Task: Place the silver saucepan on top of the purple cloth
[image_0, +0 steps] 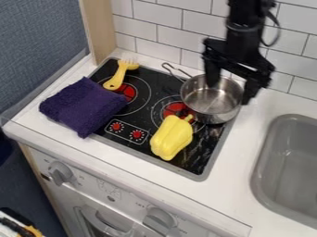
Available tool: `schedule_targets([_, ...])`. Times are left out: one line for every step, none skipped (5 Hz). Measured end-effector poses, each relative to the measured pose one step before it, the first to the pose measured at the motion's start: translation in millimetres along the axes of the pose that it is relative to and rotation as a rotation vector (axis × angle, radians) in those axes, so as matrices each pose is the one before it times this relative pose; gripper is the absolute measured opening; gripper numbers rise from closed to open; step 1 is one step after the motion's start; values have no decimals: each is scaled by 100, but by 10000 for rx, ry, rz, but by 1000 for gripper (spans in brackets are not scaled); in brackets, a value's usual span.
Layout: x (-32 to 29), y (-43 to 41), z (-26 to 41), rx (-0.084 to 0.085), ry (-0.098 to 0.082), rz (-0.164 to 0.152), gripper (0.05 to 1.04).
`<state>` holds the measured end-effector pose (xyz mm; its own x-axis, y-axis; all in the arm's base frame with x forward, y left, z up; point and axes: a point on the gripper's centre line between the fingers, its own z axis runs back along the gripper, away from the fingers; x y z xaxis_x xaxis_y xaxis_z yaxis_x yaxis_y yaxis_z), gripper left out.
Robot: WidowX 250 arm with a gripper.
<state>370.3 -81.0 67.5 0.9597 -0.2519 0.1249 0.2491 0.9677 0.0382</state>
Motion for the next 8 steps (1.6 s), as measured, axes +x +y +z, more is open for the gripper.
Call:
schedule_targets([1068,-407,-3029,39,655,78,1005])
schedule_targets([7,-14,-1811,-1,368,0,954])
schedule_targets([-230,22,-959,39,229,28,674])
schedule_targets([173,282,81,-15,-104,70,374])
schedule_targets([-104,-84,-93,26,29,-33,171])
schedule_targets([-114,37,-44,25,-1,-3,88])
schedule_targets([-52,-74,198,-14,-62,-22,84])
schedule_targets([-457,96,1666,-28,-243,320,83])
